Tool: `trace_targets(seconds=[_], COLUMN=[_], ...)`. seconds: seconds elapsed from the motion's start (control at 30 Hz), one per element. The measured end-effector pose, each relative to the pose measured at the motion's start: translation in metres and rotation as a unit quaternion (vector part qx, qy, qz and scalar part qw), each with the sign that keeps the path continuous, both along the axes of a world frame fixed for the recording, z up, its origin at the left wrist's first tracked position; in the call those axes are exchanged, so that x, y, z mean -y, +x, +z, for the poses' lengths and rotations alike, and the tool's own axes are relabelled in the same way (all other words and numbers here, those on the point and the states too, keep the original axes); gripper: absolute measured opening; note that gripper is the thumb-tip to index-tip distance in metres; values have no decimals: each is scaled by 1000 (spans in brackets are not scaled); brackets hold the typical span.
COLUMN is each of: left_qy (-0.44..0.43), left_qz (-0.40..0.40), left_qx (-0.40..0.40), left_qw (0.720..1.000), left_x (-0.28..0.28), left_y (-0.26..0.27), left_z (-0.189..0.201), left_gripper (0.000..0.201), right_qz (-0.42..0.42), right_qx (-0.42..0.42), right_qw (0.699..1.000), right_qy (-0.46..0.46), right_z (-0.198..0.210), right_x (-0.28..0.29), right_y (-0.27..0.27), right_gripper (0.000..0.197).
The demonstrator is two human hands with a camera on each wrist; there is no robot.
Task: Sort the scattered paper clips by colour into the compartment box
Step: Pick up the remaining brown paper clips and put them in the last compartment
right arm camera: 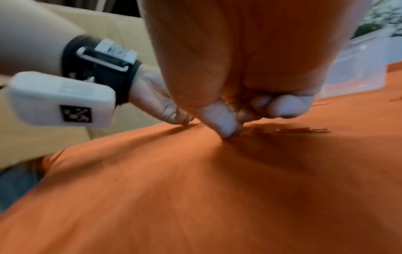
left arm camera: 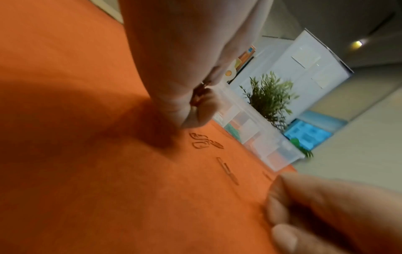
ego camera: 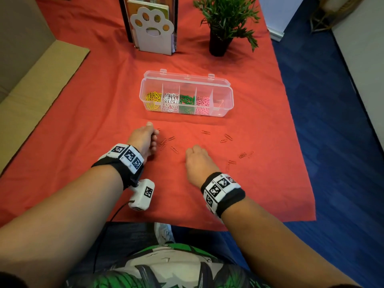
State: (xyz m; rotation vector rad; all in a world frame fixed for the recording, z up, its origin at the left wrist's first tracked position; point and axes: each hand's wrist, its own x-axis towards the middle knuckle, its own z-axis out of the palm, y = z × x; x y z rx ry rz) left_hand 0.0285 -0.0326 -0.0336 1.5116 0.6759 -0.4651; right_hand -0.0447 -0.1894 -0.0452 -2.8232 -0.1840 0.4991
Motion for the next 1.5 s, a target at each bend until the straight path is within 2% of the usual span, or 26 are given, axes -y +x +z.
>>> trace_targets(seconds=[0.03,0.07,0.13,0.2,0.27,0.37,0.47,0.53,0.57,0.6,0.63,0.7,0.73,0.77,0.8,0.87,0.9,0.97,1.07,1.13,1.2,1.23,1.3,1.33,1.43,1.5], left_qy=[81,180,354,430,442,436,437,416,393,358,311,165,75,-12,-90,-193,-218,-241,-233,-172,-27,68,241,300,400,426], left_qz=[-51,-113,-227,-294,-313,-340,-372,-356,-339,-316,-289,-185,-115,-57,-17,9,12,36,57,32,-49,-105,-203,-242,-308,-322], left_qx=[37,76,127,153,168,175,176,171,156,140,114,61,33,9,-5,-20,-18,-22,-50,-47,5,45,124,148,179,181], left_qw=[995,974,898,840,824,815,800,819,841,868,898,967,990,998,996,981,976,970,970,984,998,991,941,911,844,826], left_x=[-2,-4,-6,-6,-5,-1,5,3,1,-1,-2,-3,-4,-6,-9,-14,-17,-20,-18,-13,-9,-9,-10,-10,-10,-11], left_y=[0,-1,-6,-10,-12,-14,-17,-16,-14,-13,-12,-10,-9,-9,-9,-9,-9,-6,1,4,5,4,4,4,2,1], left_z=[-1,-2,-1,-5,-9,-9,-5,-7,-9,-9,-7,0,3,7,10,18,18,18,14,10,3,-1,-5,-5,-11,-14], left_gripper=[39,37,29,32,30,15,15,16,16,14,15,20,20,20,17,3,4,12,34,37,36,34,28,23,26,28], right_qz=[1,2,-9,-59,-139,-258,-341,-400,-416,-419,-403,-309,-242,-182,-138,-68,-38,-4,-8,-16,-57,-92,-182,-245,-407,-430], right_qx=[0,-2,-31,-77,-103,-158,-210,-230,-235,-233,-222,-184,-157,-126,-98,-44,-26,4,-10,-62,-118,-132,-158,-175,-197,-206], right_qw=[1000,1000,999,993,968,893,774,687,669,676,715,847,908,948,971,994,998,1000,1000,998,991,983,942,895,701,625], right_qy=[-11,-17,1,74,180,334,491,561,569,560,527,392,305,227,168,78,44,-1,-26,-17,36,84,233,329,551,618], right_z=[0,-1,-3,-3,-2,1,10,16,16,15,13,12,12,13,13,8,4,1,-2,-3,-2,-1,4,8,18,22], right_x=[-1,-2,-2,2,6,8,8,8,7,5,2,-5,-8,-12,-16,-24,-28,-34,-37,-33,-24,-18,-6,-1,13,22], right_y=[-2,-2,0,8,16,25,35,40,43,44,47,51,52,53,53,50,47,42,39,42,48,50,52,51,47,44], right_gripper=[30,31,28,19,6,15,24,21,22,22,21,19,19,15,8,21,28,30,33,34,29,22,7,14,22,20])
